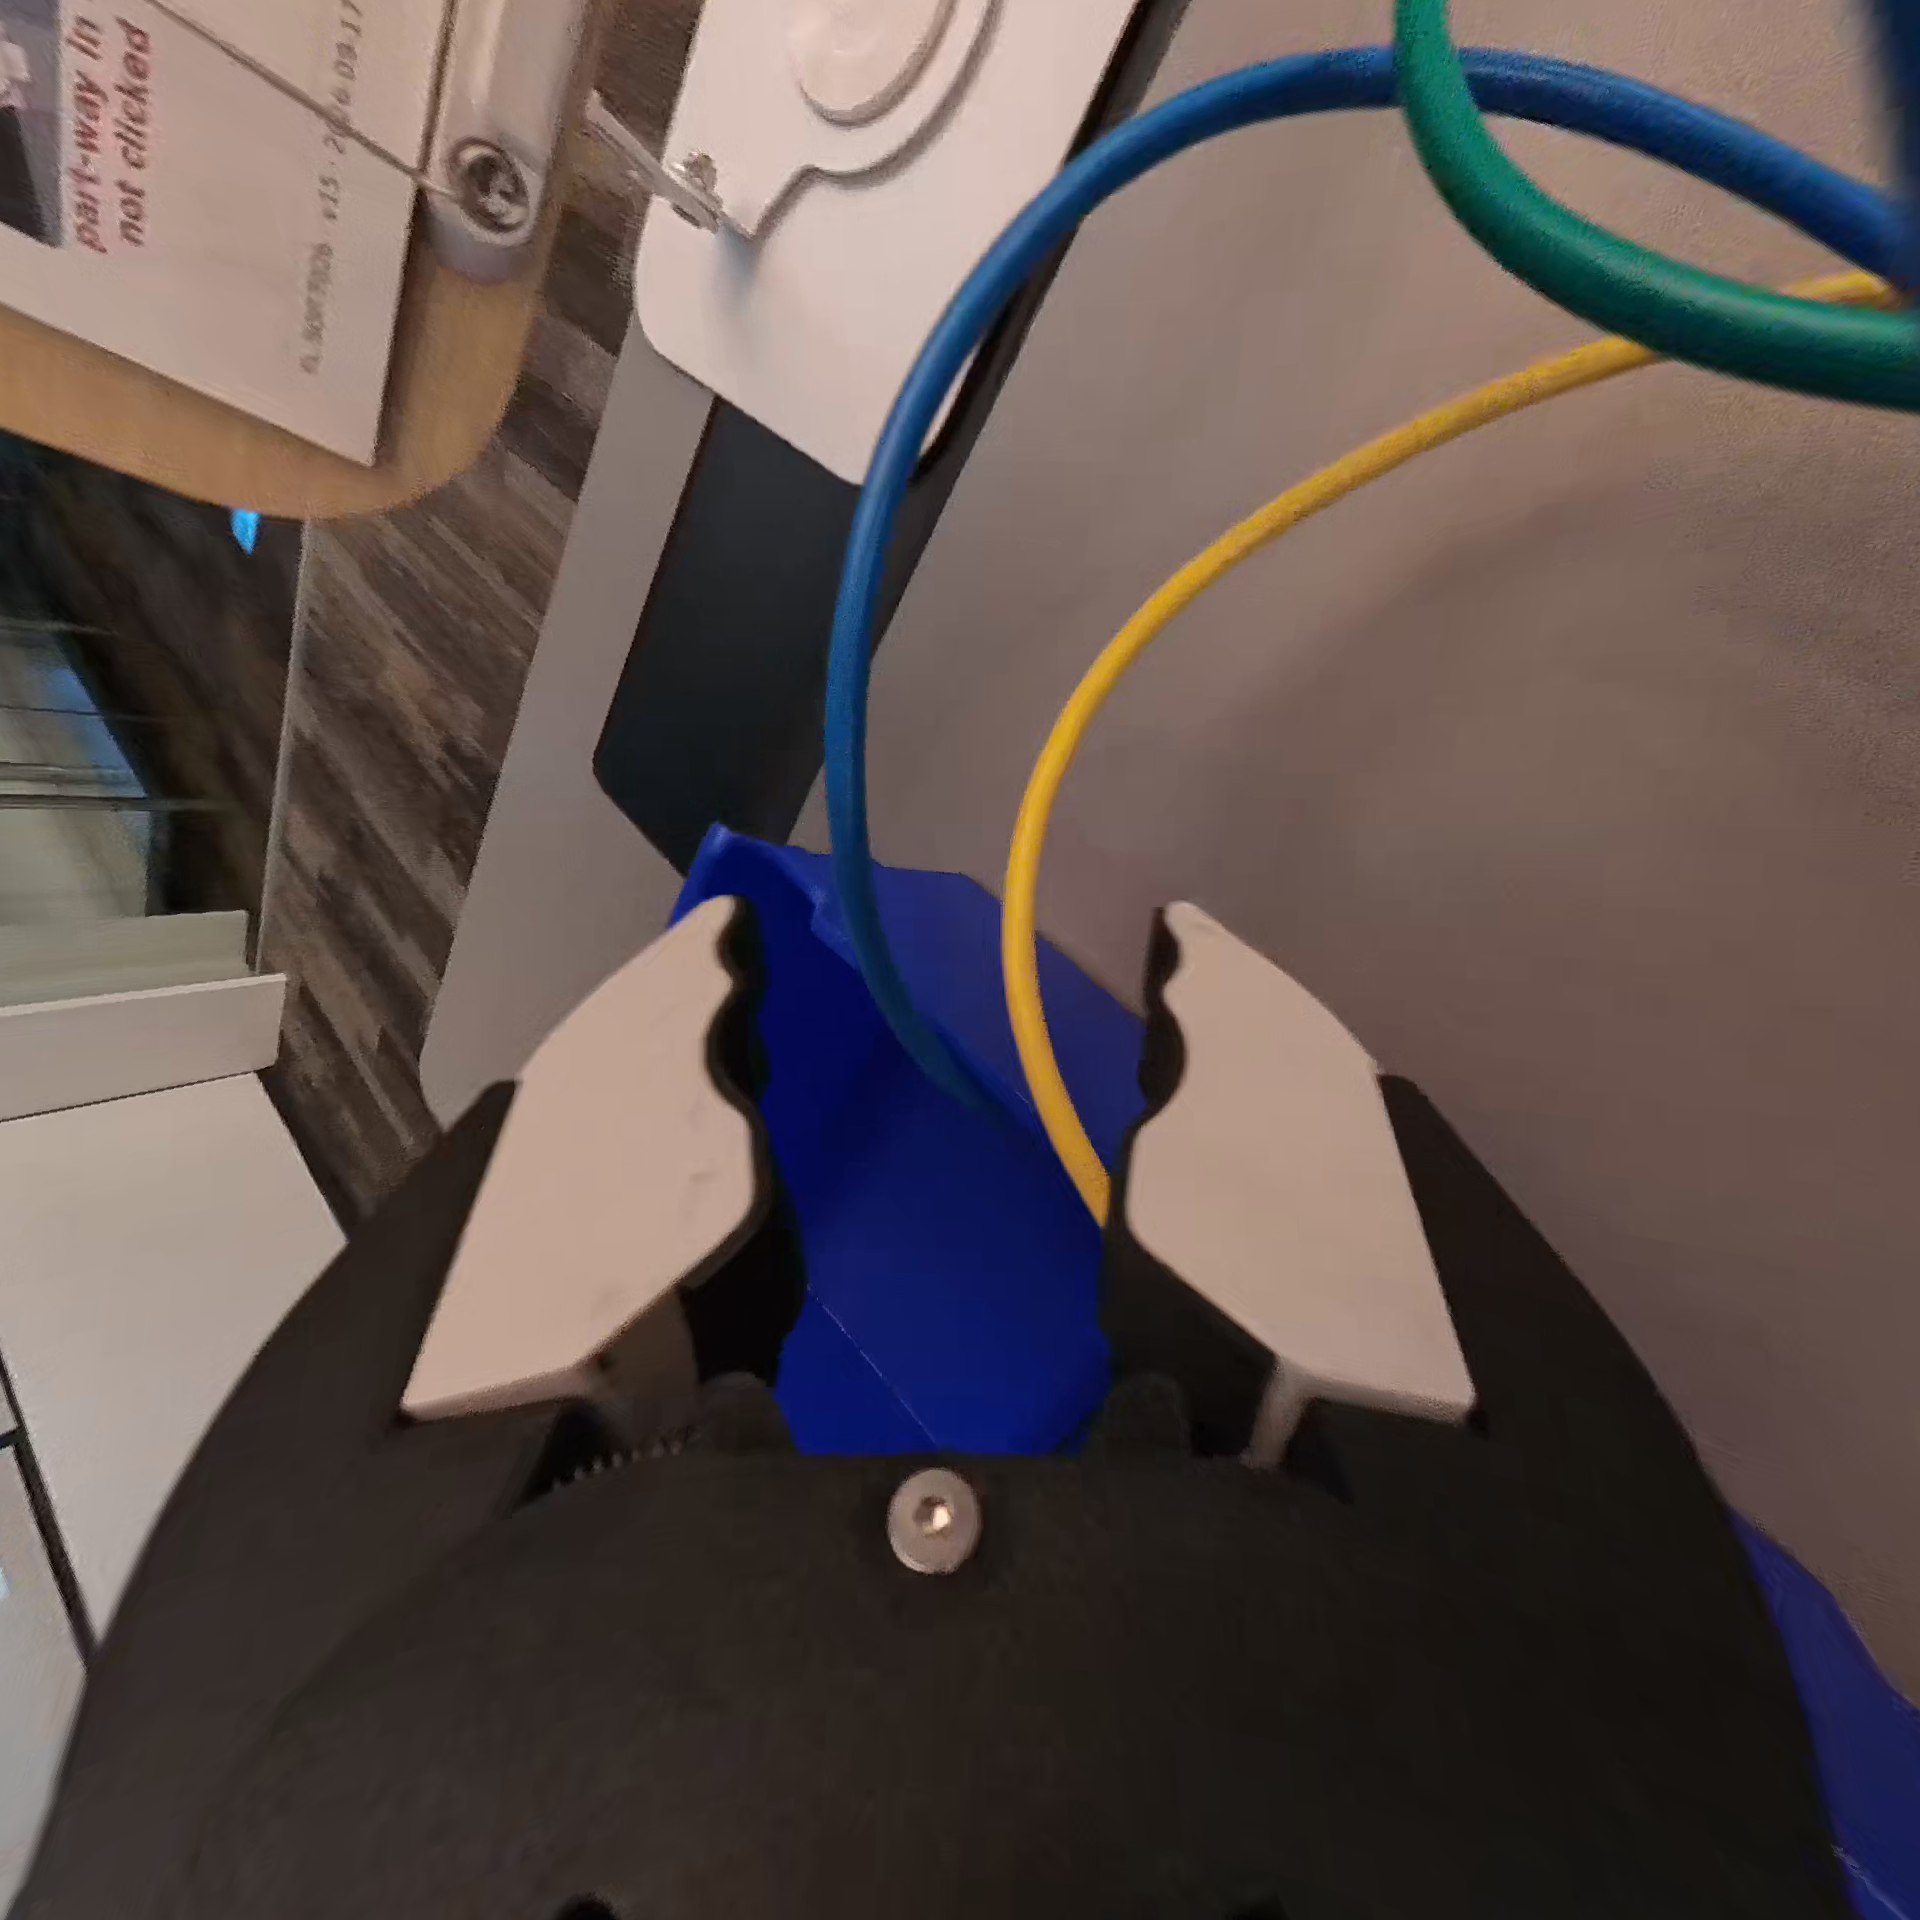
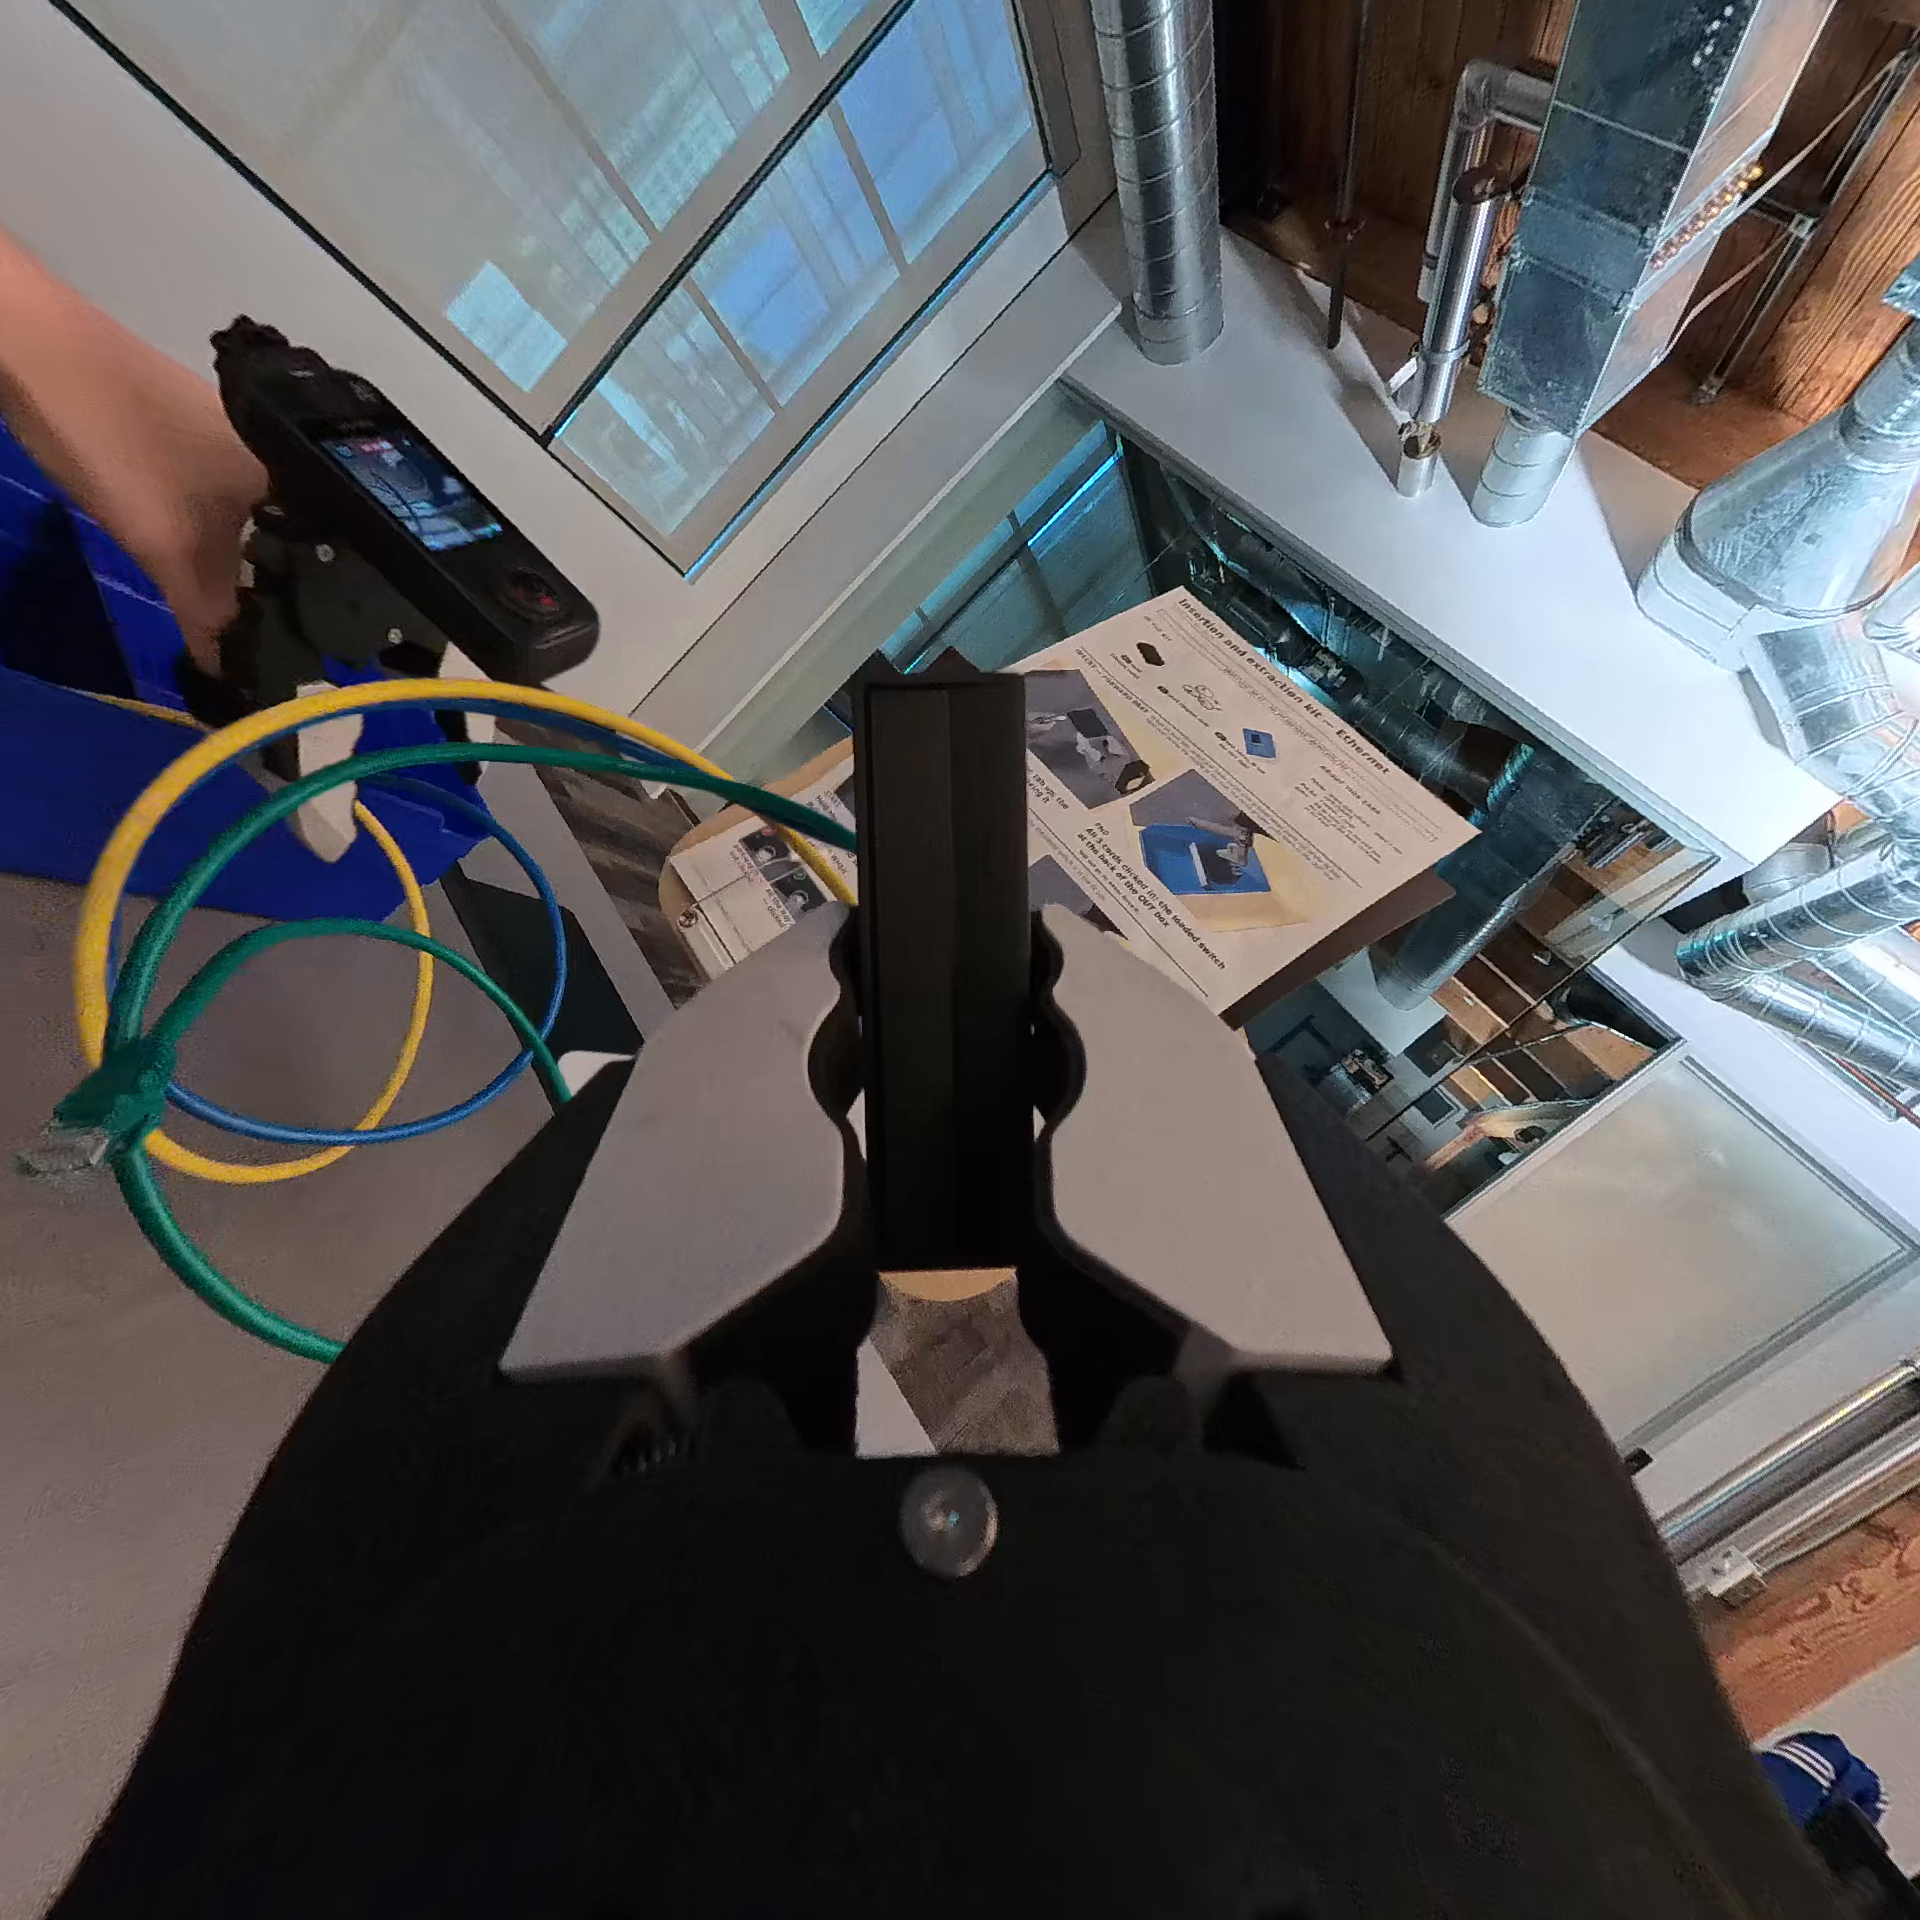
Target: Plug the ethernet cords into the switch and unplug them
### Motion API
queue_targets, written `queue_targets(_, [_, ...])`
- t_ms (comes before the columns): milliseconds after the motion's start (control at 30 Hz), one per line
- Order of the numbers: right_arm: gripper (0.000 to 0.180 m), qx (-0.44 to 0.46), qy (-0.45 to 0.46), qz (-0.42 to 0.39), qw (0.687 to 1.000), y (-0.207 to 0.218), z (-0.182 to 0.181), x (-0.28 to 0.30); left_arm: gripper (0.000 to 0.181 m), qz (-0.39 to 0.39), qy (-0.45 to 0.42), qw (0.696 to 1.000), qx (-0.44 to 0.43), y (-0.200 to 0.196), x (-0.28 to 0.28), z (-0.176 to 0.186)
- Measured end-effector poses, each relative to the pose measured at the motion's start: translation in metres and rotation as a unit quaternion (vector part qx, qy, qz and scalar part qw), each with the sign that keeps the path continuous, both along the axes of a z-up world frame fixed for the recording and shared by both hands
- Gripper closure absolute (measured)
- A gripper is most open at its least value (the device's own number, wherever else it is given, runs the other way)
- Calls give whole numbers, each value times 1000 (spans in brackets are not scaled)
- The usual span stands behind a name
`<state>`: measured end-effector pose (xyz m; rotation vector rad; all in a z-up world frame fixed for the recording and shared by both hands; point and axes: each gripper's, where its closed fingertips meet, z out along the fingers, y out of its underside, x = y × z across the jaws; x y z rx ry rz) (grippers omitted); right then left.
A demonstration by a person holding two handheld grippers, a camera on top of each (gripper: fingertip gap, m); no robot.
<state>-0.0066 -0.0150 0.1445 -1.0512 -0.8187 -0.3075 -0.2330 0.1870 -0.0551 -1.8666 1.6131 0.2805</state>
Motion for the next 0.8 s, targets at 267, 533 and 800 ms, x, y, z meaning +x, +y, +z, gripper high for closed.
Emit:
queue_targets(267, [151,-4,4,-2,1000,4,-2,6,174,15,20,999,34,10,-4,22])
queue_targets(533, [151,17,63,45,997,-14,17,24,175,-53,-191,980,-3,-86,60,129])
queue_targets(800, [150,1,128,181,975,-50,32,41,164,-99,-319,934,-126,-177,86,69])
